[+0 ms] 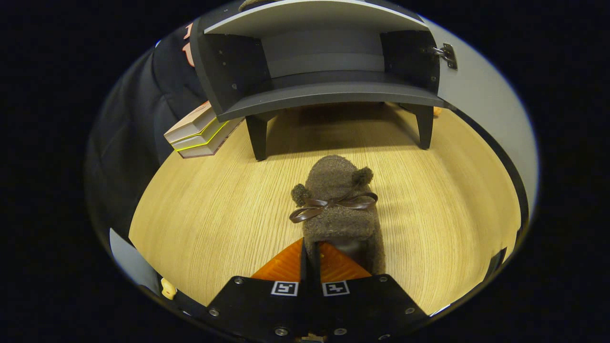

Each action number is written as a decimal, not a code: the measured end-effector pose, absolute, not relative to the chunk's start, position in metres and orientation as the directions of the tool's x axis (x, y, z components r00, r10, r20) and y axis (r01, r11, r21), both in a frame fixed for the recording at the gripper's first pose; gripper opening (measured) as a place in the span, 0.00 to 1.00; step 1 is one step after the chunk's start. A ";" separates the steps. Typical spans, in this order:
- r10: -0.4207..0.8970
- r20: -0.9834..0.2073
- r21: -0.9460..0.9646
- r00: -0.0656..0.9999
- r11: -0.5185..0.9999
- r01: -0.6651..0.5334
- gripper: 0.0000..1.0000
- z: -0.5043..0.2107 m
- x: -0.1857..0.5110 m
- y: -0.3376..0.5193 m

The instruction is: Open the shoe cabinet door, grab the shoes and put them into the shoe cabinet, then close the shoe cabinet door.

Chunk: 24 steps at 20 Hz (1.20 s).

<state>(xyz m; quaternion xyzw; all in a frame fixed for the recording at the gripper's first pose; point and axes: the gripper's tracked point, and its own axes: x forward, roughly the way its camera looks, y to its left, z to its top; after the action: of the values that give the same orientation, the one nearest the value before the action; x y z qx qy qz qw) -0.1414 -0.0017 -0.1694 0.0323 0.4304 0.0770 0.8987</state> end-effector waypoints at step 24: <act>0.189 -0.474 0.098 0.860 0.982 -0.162 0.01 -0.047 -0.089 -0.017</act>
<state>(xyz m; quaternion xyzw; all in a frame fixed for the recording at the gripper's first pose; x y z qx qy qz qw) -0.0895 -0.0168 -0.0471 0.0276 0.2482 0.0909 0.9640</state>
